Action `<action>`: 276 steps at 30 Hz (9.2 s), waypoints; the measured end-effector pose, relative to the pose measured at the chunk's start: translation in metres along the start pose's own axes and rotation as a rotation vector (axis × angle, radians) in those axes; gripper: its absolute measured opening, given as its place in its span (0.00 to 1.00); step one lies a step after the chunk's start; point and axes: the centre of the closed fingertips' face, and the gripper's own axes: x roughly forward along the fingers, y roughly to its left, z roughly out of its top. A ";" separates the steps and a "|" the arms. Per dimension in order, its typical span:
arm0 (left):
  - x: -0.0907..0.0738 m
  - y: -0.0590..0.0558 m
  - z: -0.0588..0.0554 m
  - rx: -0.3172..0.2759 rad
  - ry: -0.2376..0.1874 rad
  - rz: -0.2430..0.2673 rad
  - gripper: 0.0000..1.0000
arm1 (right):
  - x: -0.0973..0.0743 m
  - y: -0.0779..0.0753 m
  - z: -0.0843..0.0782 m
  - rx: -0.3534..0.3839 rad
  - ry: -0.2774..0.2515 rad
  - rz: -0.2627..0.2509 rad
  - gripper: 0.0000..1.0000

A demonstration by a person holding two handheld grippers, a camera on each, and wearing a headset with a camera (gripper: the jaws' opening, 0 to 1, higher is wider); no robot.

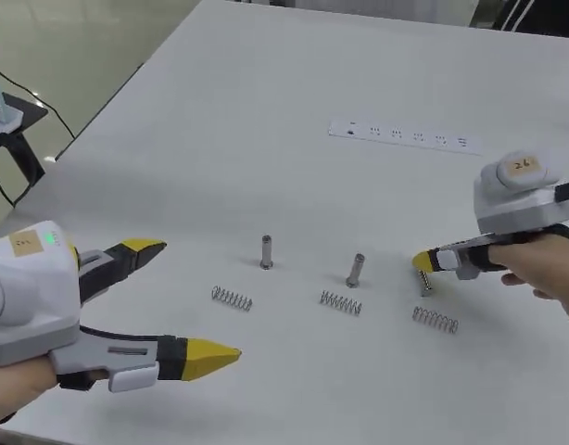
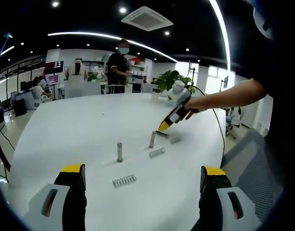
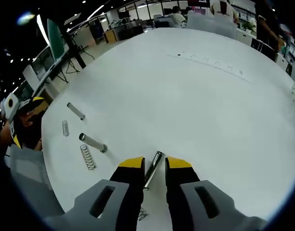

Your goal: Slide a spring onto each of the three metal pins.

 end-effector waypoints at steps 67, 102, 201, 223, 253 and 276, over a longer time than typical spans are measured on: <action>0.006 -0.009 -0.002 0.000 0.003 -0.014 0.95 | -0.039 0.003 -0.012 -0.126 -0.219 -0.073 0.06; 0.004 -0.012 0.002 0.000 -0.001 -0.027 0.96 | -0.046 0.011 -0.017 -0.135 -0.232 -0.040 0.28; 0.036 -0.038 -0.023 0.045 0.084 -0.197 0.86 | -0.055 0.072 -0.063 -0.582 -0.031 0.203 0.08; 0.093 -0.105 -0.014 0.107 0.116 -0.435 0.48 | -0.067 0.141 -0.067 -0.815 -0.059 0.319 0.08; 0.115 -0.134 -0.001 0.161 0.082 -0.533 0.08 | -0.082 0.156 -0.063 -0.897 -0.097 0.361 0.08; 0.111 -0.139 0.002 0.179 0.068 -0.556 0.03 | -0.084 0.146 -0.068 -0.865 -0.071 0.354 0.12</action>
